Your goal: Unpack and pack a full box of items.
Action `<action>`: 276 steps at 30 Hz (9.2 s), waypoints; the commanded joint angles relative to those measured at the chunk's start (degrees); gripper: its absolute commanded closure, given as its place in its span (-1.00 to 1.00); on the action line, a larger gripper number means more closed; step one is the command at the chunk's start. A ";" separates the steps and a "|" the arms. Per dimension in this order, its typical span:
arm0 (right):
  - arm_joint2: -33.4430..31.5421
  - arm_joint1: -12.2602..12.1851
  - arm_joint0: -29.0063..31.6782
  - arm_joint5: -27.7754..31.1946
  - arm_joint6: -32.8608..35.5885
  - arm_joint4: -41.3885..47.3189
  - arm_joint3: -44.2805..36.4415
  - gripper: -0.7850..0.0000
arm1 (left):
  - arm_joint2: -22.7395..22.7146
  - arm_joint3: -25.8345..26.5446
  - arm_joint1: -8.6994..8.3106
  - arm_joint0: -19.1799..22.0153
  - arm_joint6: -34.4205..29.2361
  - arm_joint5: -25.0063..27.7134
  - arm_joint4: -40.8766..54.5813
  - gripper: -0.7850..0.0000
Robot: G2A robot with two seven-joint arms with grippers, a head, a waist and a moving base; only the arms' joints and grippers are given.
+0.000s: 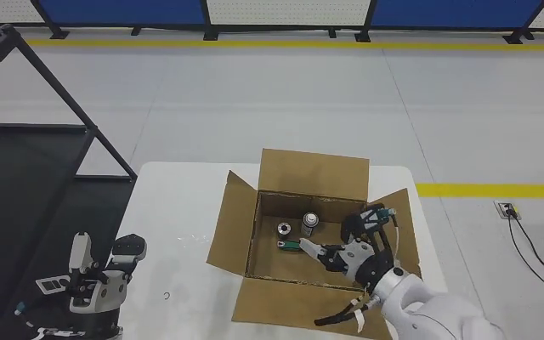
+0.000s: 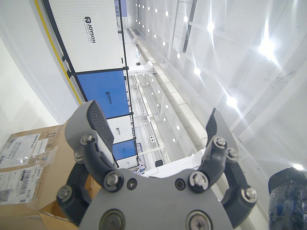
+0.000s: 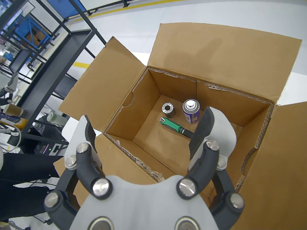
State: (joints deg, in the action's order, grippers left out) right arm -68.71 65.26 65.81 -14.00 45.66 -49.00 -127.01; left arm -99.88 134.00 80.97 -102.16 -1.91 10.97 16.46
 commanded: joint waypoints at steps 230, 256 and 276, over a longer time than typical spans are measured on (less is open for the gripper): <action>-56.06 -0.67 10.40 14.67 5.20 15.82 -7.48 1.00 | 5.31 -4.44 -9.35 14.49 -41.30 -30.43 -31.78 1.00; -56.06 -0.67 10.40 14.67 5.20 15.82 -7.48 1.00 | 4.16 -5.09 -10.82 11.64 -39.15 -23.47 -34.77 1.00; -56.06 -0.67 10.40 14.67 5.20 15.82 -7.48 1.00 | -1.01 -3.63 -11.38 3.54 -34.77 -20.07 -31.83 1.00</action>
State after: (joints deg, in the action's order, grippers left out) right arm -124.77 64.59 76.21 0.67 50.86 -33.17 -134.49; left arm -100.59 130.27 69.61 -98.20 -36.88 -9.31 -15.59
